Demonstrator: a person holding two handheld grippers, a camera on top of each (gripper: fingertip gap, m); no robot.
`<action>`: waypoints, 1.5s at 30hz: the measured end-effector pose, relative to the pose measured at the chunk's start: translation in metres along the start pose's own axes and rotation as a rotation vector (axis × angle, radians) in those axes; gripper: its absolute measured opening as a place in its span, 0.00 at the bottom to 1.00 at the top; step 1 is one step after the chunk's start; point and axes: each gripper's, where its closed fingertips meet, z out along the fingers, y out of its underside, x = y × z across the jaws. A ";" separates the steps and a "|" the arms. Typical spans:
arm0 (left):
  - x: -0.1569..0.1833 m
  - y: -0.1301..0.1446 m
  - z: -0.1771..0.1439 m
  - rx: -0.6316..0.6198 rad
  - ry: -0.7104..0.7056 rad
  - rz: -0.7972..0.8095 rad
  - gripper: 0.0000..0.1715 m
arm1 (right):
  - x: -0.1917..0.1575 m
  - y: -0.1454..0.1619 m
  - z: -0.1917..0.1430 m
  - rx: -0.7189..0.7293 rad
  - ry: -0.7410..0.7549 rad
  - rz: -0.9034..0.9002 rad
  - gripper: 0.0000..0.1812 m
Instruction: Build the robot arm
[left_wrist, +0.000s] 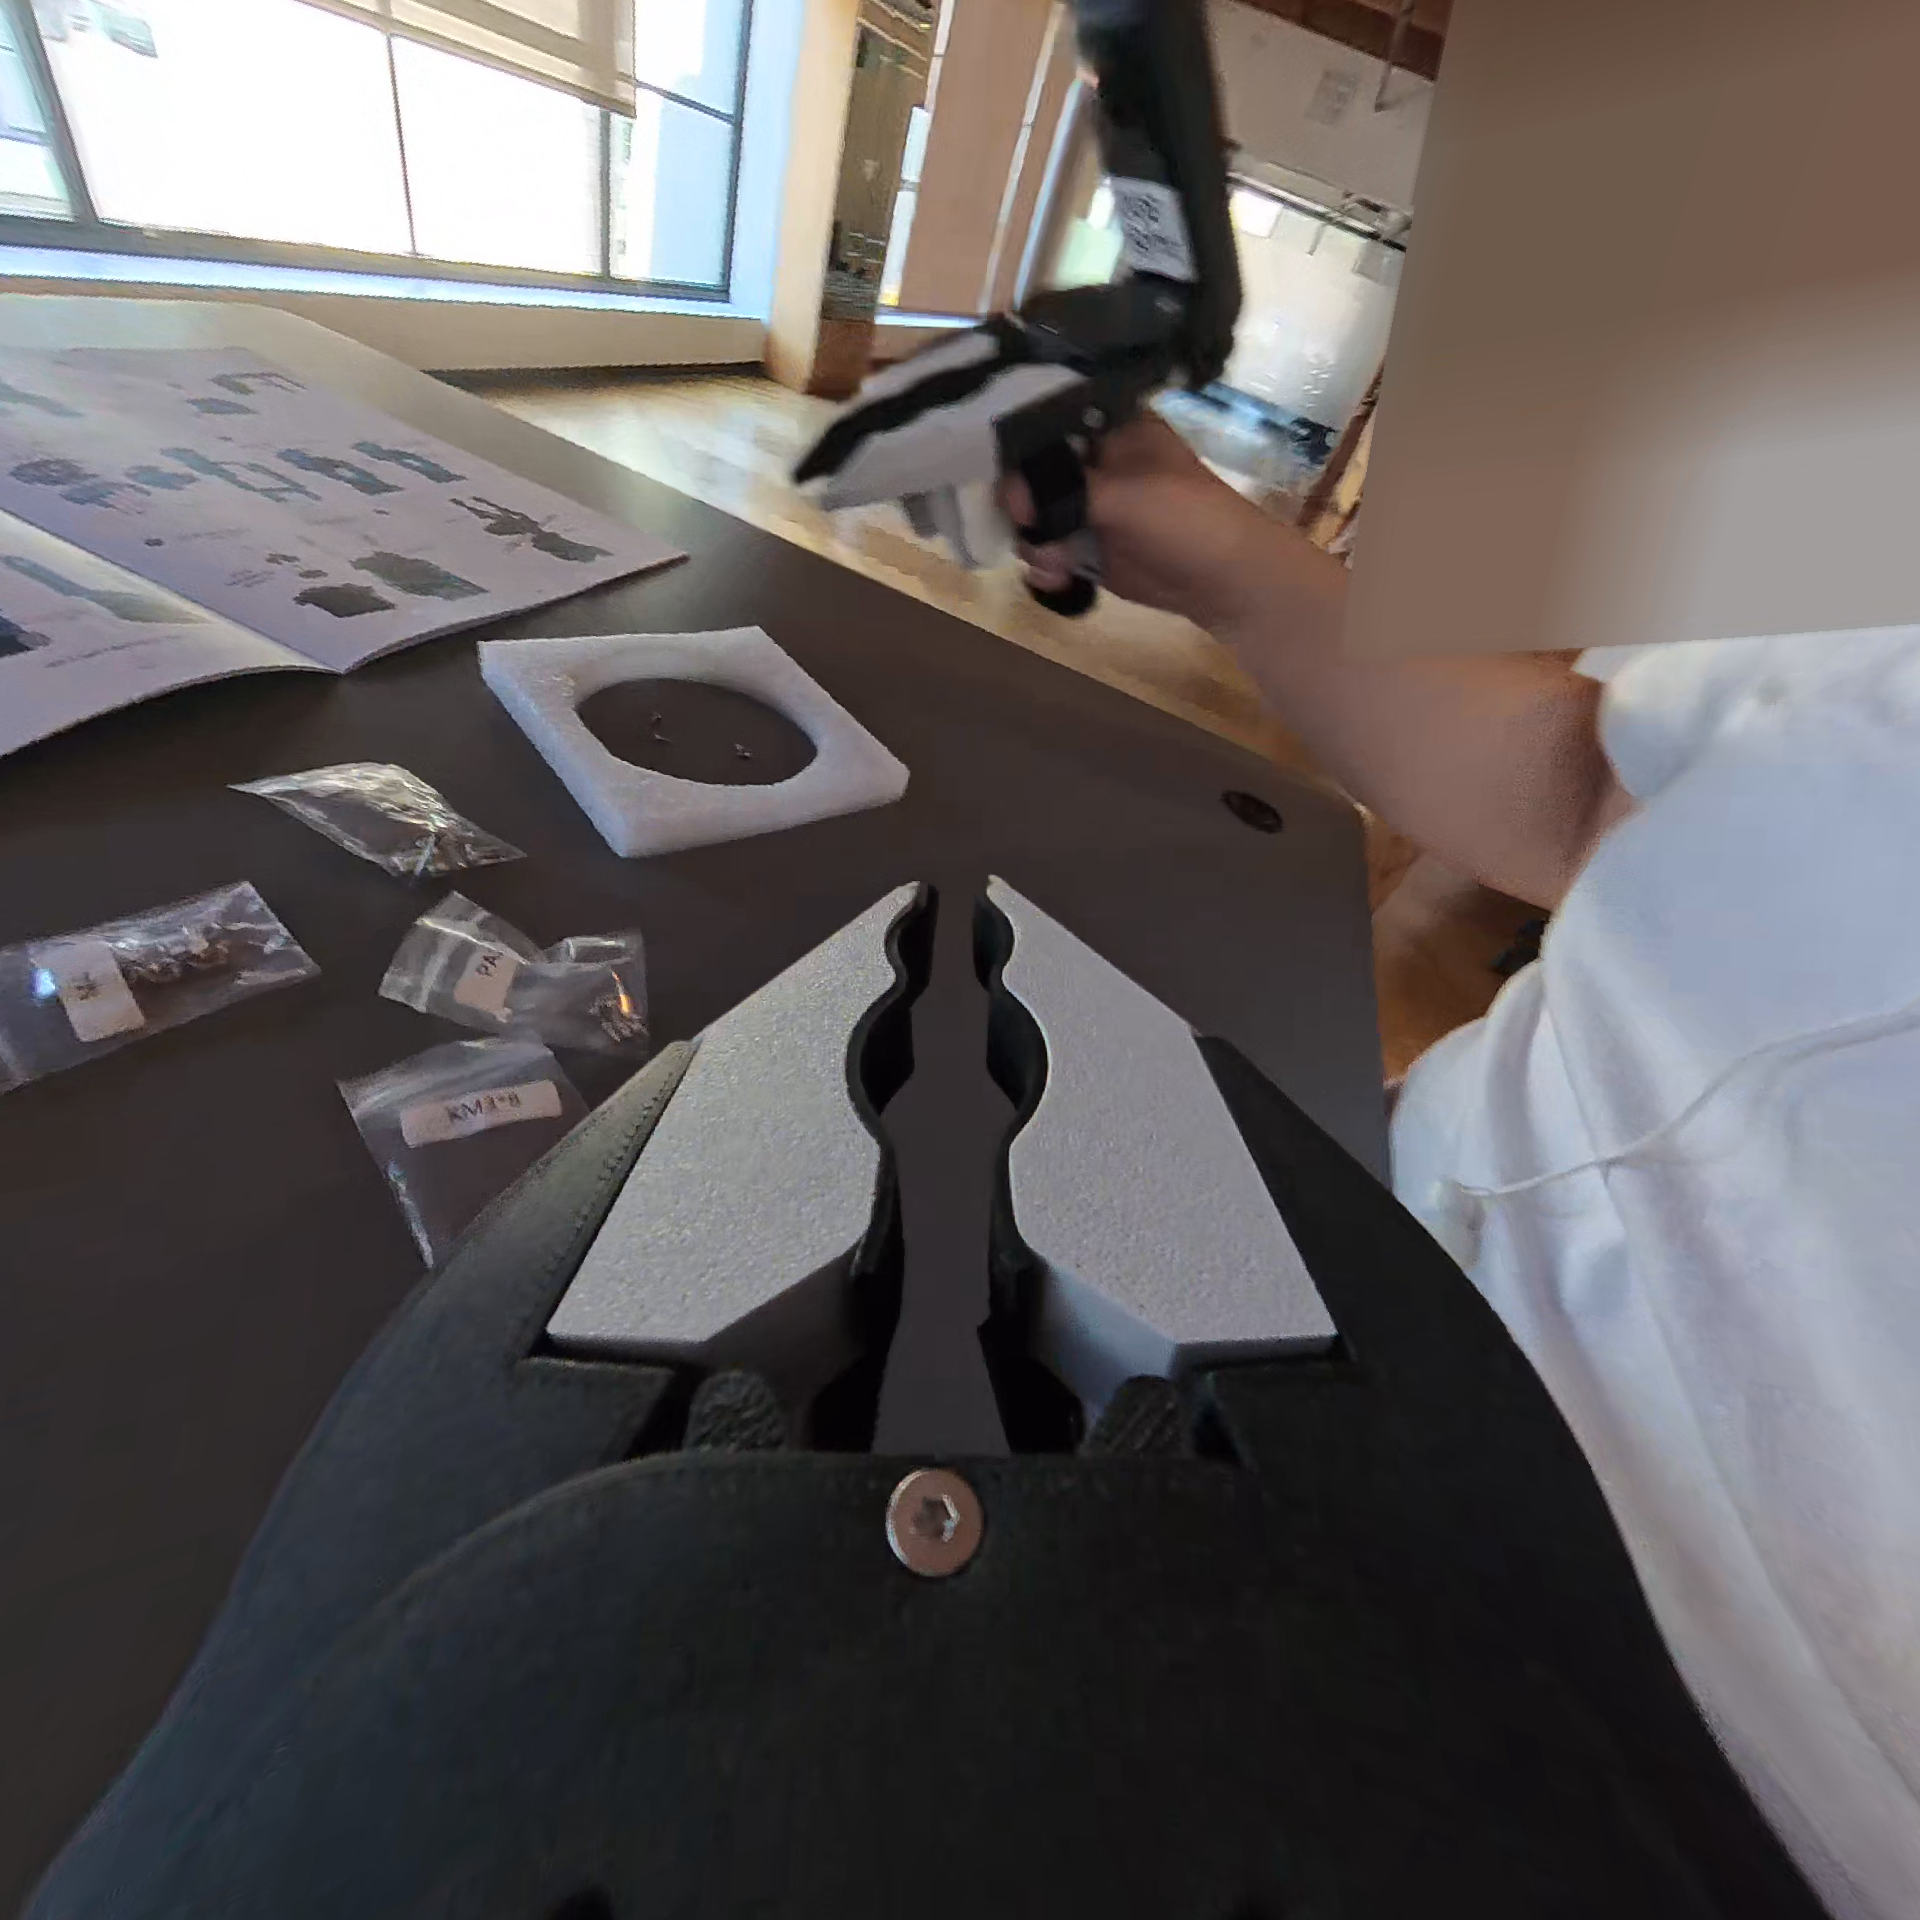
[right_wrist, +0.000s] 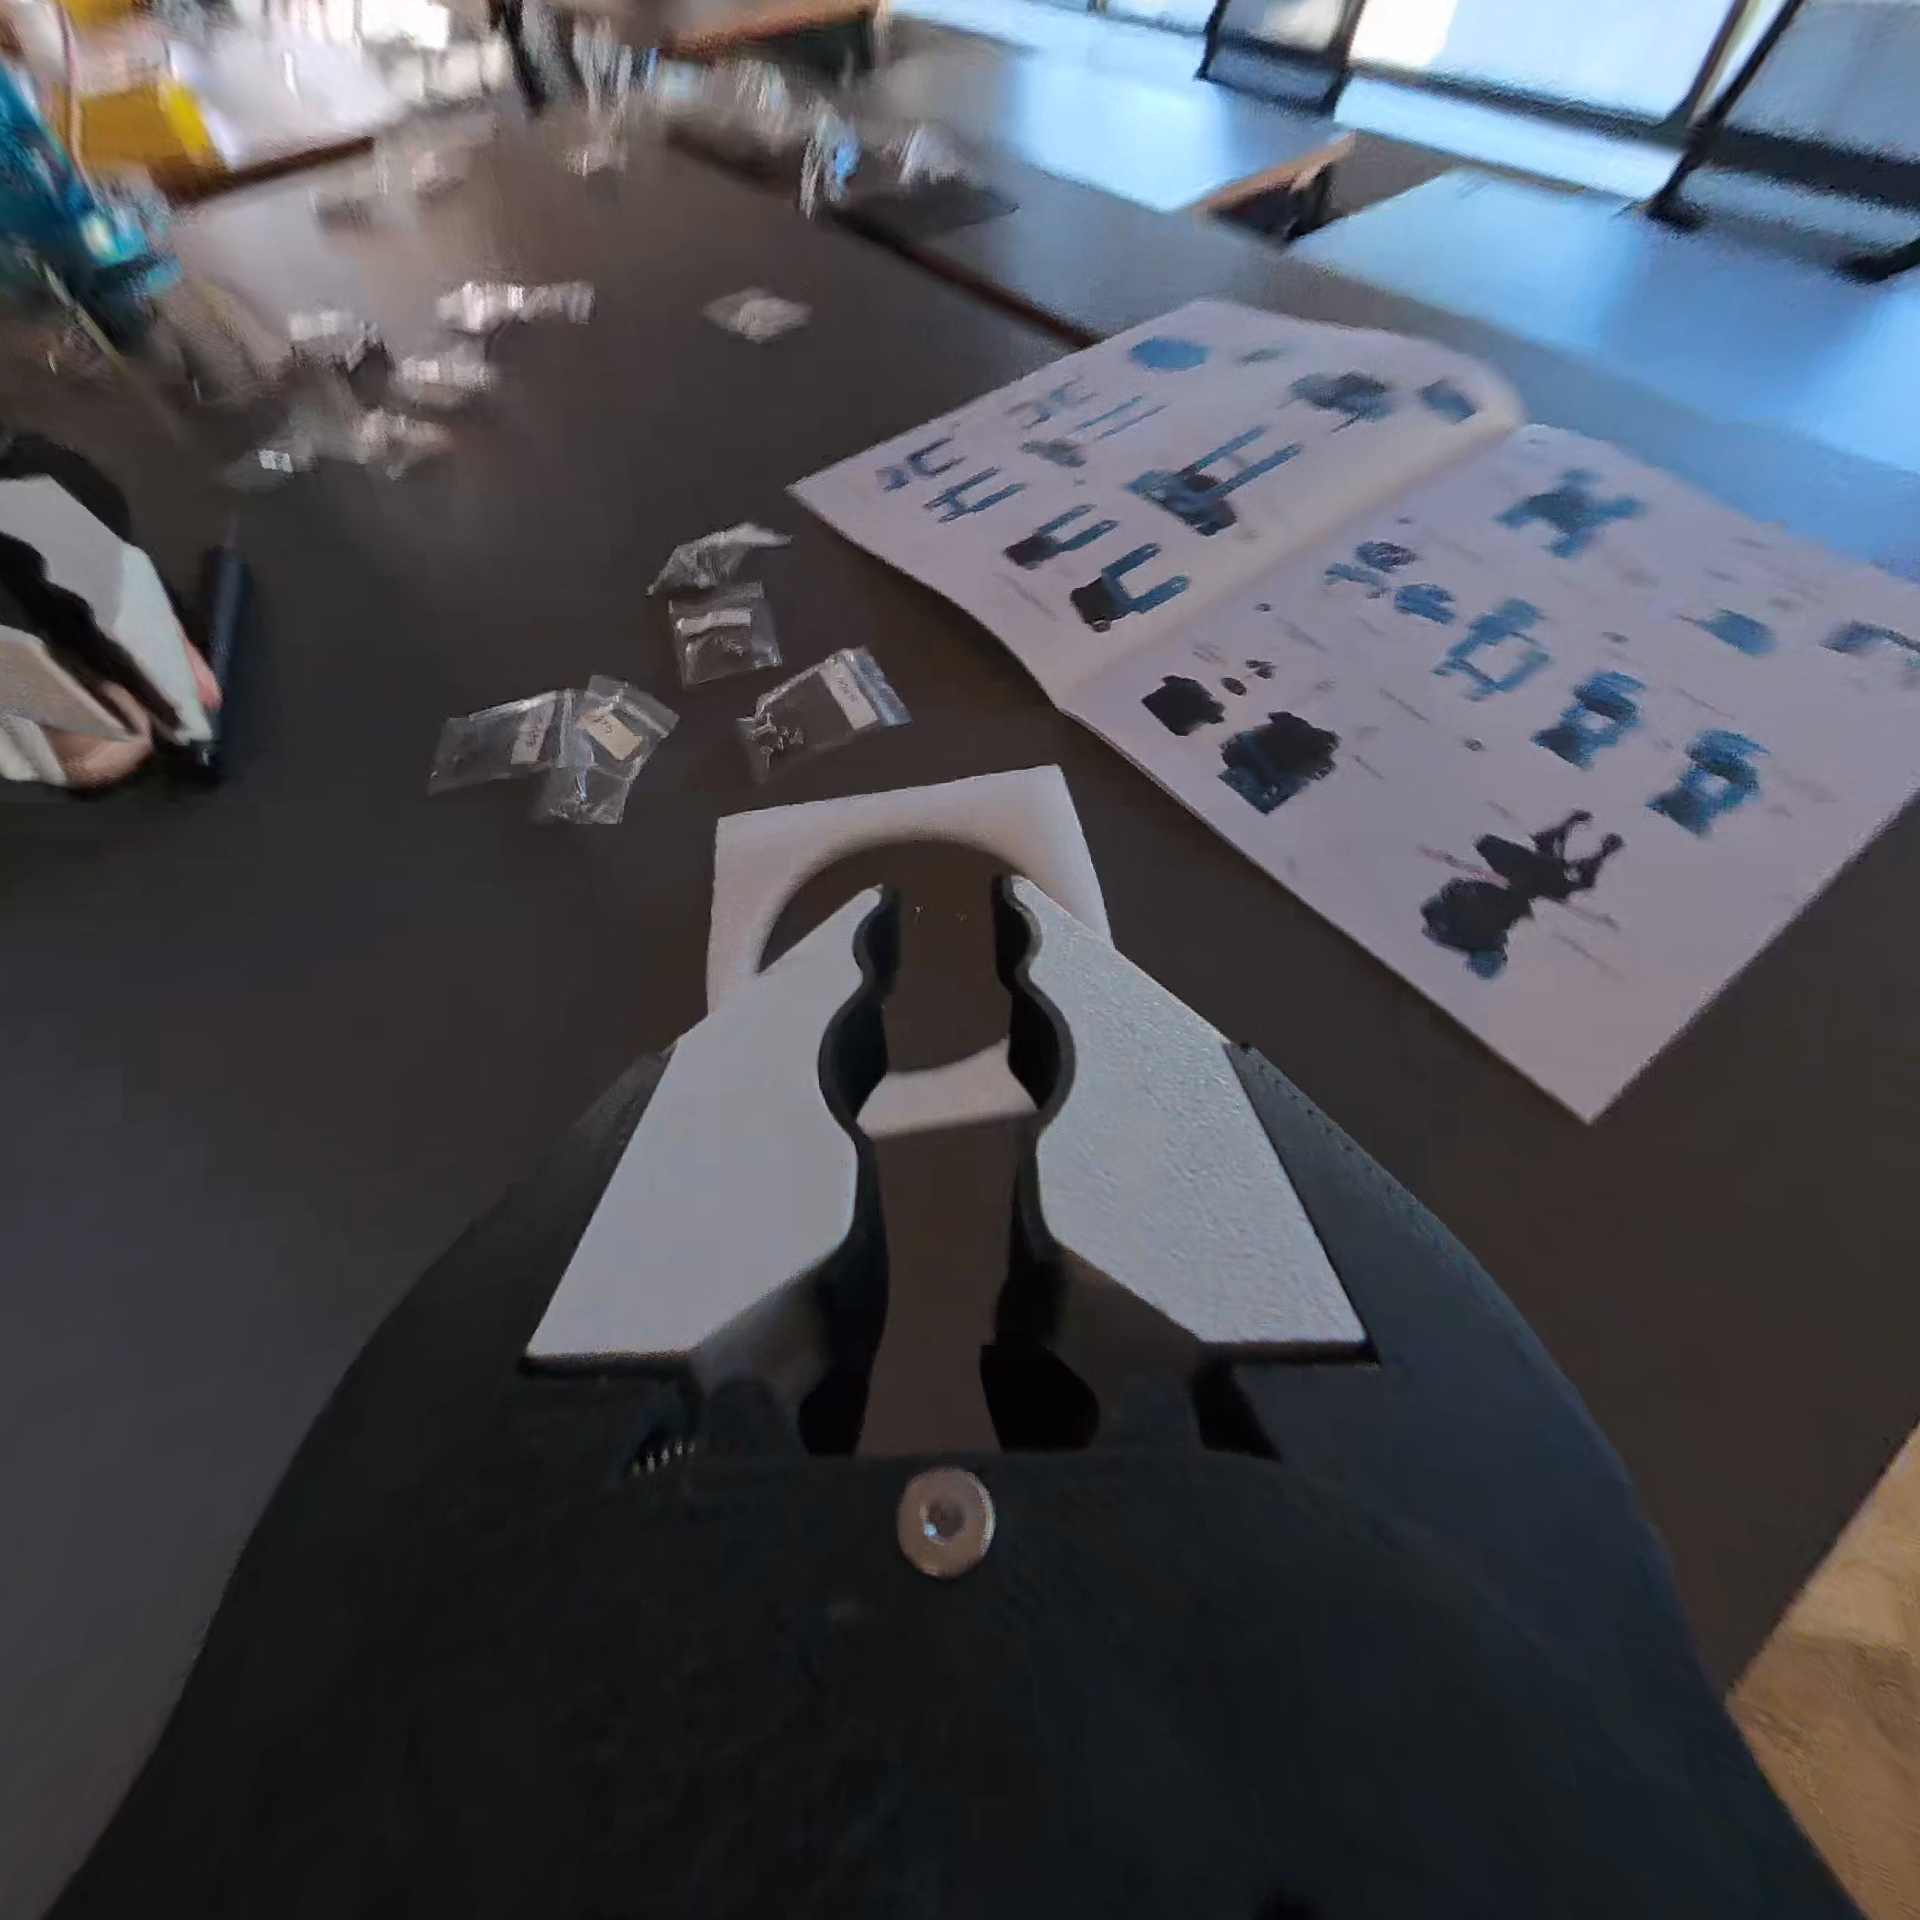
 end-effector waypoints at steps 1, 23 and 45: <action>-0.004 -0.001 0.006 -0.004 -0.036 0.009 0.03 | -0.003 0.004 -0.009 0.063 0.010 0.022 0.10; -0.013 -0.030 0.126 0.168 -0.684 0.160 0.00 | 0.013 0.035 0.001 0.109 -0.016 -0.181 0.08; -0.069 0.066 -0.168 -0.837 -0.451 0.363 0.25 | 0.016 0.033 0.004 0.111 0.004 -0.192 0.08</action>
